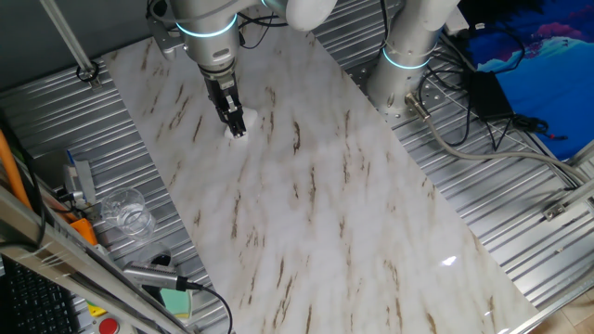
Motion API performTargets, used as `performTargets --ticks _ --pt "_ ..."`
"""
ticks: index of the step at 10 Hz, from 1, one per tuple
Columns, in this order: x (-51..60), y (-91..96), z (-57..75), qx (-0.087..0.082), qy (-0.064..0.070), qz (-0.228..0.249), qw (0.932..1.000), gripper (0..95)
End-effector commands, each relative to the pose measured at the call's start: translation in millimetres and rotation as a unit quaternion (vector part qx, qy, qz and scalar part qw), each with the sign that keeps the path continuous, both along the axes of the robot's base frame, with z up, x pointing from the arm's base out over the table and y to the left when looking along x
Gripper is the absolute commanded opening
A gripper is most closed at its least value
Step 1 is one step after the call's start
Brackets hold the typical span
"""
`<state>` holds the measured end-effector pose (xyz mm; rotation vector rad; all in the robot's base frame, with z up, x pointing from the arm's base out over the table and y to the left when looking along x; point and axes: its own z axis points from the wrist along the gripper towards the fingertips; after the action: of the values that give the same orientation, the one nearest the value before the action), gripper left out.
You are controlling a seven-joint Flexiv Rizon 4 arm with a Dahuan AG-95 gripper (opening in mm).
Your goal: Clean the tabletop with a sponge
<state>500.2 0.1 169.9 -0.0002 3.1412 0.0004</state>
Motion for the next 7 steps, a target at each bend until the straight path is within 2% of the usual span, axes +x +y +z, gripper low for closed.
performTargets --ticks 1,7 --pt "-0.2 -0.1 0.1 0.005 -0.001 0.007 1.0 0.0" --pt "-0.2 -0.1 0.1 0.005 -0.001 0.007 1.0 0.0"
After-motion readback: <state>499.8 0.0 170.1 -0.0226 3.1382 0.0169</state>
